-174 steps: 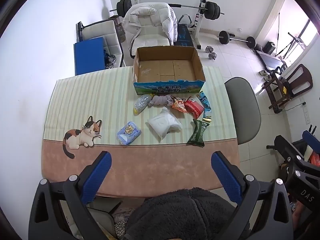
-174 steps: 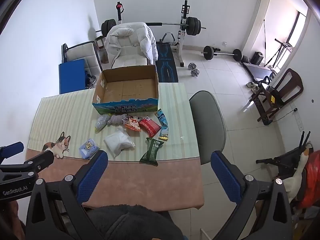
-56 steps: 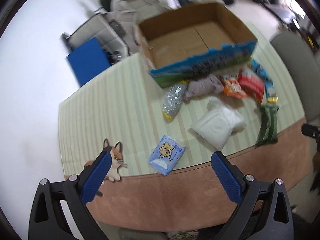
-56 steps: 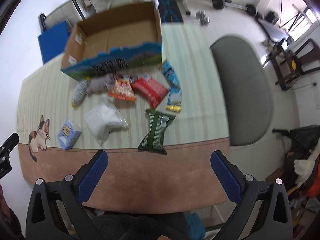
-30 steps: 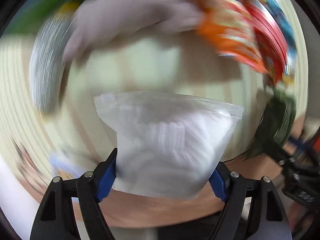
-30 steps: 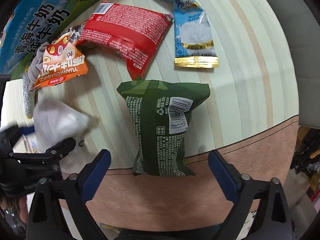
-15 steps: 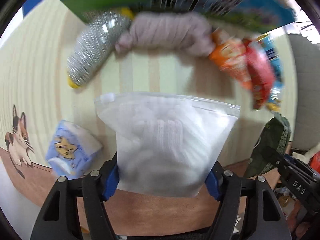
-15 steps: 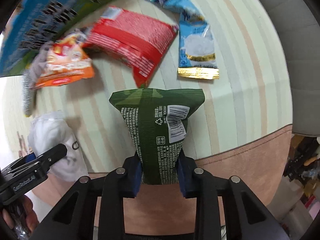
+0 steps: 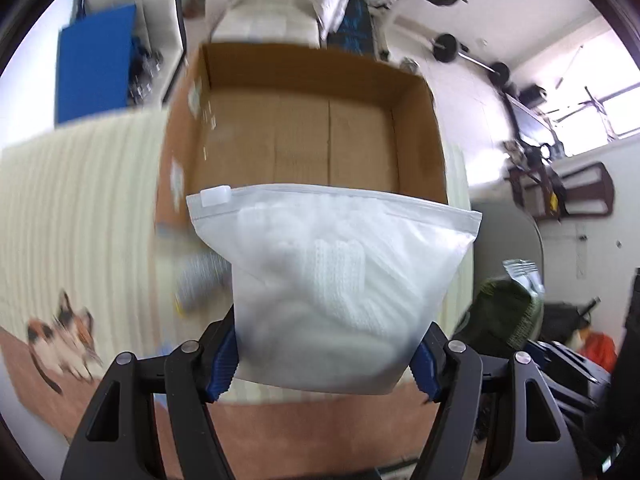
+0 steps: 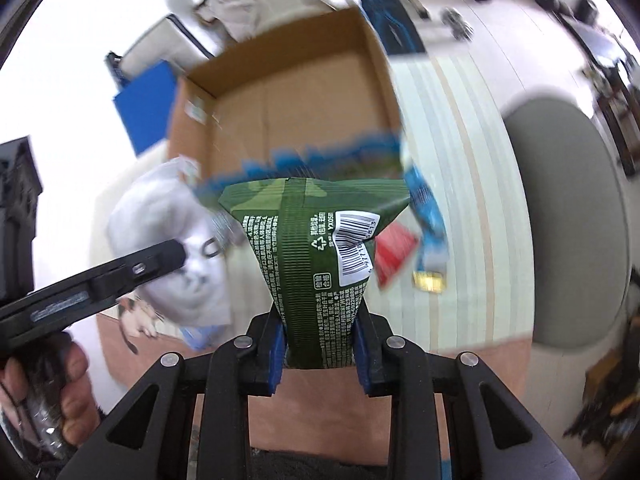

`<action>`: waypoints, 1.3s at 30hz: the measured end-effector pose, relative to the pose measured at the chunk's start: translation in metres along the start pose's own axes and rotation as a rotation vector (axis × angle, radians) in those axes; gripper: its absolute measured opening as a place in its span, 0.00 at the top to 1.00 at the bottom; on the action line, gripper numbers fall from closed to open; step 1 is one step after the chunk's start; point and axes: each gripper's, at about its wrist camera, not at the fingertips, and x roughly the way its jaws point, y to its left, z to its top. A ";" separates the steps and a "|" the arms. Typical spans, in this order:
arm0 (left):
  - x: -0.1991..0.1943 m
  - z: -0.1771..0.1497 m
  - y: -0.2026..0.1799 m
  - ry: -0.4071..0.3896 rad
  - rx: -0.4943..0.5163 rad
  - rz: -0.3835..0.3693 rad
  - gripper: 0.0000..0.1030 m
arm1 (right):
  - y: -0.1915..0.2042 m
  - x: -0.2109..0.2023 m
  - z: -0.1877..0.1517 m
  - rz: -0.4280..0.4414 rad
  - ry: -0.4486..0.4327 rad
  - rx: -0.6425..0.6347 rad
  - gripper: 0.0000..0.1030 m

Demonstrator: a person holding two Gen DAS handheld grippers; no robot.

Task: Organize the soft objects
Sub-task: 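Carry both bags into the cardboard box and open both tools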

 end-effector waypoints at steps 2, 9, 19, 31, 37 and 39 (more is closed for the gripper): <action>0.014 0.028 0.003 0.005 -0.014 0.020 0.34 | 0.009 -0.004 0.040 -0.025 -0.014 -0.047 0.71; 0.095 0.124 -0.002 0.121 -0.038 0.078 0.33 | 0.012 0.051 0.161 -0.132 0.038 -0.120 0.71; 0.202 0.182 -0.003 0.316 -0.083 0.036 0.33 | -0.014 0.178 0.255 -0.178 0.173 -0.128 0.71; 0.232 0.186 -0.010 0.372 -0.072 0.018 0.27 | -0.022 0.229 0.267 -0.224 0.231 -0.156 0.65; 0.193 0.188 -0.011 0.282 -0.056 0.061 0.03 | -0.019 0.212 0.259 -0.198 0.244 -0.163 0.33; 0.175 0.186 -0.011 0.245 -0.051 0.077 0.02 | -0.018 0.201 0.255 -0.210 0.226 -0.159 0.17</action>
